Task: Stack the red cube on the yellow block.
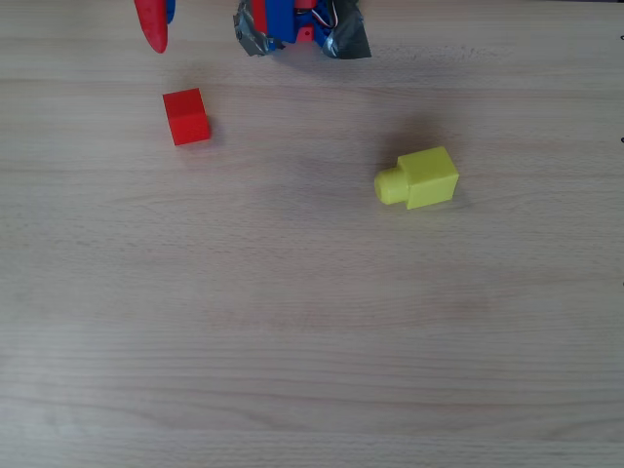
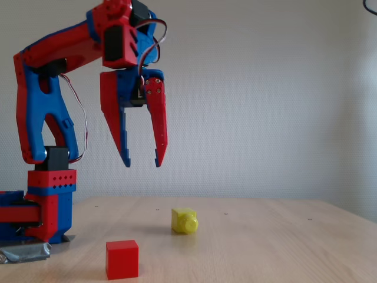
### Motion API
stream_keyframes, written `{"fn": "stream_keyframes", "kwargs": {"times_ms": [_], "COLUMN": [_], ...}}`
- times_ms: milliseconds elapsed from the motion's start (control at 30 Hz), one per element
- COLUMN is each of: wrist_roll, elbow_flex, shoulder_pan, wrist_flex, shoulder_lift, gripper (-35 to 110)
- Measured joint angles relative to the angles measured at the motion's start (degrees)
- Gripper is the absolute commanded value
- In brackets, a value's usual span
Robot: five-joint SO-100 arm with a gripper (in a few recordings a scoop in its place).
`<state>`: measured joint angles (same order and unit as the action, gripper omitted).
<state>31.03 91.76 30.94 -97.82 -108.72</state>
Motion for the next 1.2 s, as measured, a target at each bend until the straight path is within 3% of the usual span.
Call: {"fn": "stream_keyframes", "kwargs": {"times_ms": [333,1200], "wrist_roll": [7.2,21.3], "elbow_flex": [12.2,20.9], "shoulder_pan": [4.4,8.6], "wrist_flex": [6.7,12.1], "shoulder_lift": [2.7,6.9], "gripper": [18,30]}}
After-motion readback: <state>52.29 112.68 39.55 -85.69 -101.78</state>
